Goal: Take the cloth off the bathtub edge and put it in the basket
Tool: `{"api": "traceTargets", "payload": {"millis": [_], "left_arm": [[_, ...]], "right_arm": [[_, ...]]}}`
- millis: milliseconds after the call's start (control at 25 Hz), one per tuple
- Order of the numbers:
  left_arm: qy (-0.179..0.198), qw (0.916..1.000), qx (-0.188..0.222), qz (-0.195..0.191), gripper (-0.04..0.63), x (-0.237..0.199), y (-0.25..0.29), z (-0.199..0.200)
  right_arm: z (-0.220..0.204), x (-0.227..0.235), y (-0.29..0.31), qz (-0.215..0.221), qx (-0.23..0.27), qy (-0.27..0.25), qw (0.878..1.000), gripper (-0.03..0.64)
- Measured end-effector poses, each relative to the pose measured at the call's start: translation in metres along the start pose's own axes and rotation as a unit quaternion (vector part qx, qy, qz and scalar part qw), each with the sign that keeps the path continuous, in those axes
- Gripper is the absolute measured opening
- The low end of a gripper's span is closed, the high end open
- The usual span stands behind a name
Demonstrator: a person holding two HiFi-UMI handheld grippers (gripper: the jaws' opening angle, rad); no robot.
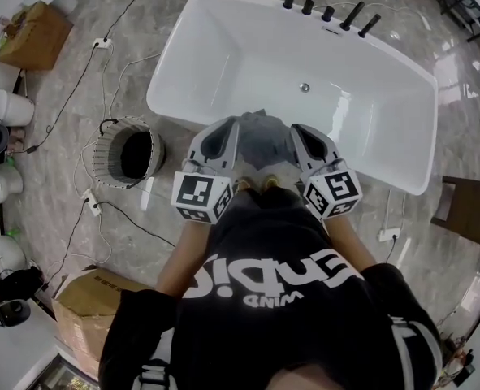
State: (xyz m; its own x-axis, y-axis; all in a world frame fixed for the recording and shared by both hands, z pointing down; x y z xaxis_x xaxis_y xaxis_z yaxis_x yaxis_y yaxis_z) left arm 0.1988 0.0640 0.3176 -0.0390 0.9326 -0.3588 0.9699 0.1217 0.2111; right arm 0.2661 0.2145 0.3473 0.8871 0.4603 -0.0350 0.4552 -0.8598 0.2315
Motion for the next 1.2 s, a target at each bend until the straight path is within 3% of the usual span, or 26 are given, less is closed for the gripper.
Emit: {"api": "traceTargets", "payload": {"millis": [720,1200], "left_arm": [[-0.017,0.9996,-0.015,0.019,0.014,-0.027,0.041,-0.021],[-0.04,0.9975,-0.048,0.032,0.013,-0.074,0.086,-0.111]], "right_arm": [[-0.025,0.022,0.046,0.031,-0.016,0.005,0.999,0.014],[-0.112,0.026,0.086,0.063,-0.042,0.008,0.997,0.014]]}}
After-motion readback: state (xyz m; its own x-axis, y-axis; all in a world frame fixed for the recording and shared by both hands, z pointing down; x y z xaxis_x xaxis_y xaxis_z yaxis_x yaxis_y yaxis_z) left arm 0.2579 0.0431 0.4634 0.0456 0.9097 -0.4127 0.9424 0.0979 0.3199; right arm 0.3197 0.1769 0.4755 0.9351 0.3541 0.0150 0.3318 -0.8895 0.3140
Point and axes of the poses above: the fingertips, and each gripper's own axes: y forward along the fingers, x to its right, z out of its top, the point moved 4 cm from there along -y, backward along the fingers, and after that the axes turned 13 degrees about -y, right-handed, at the moved point
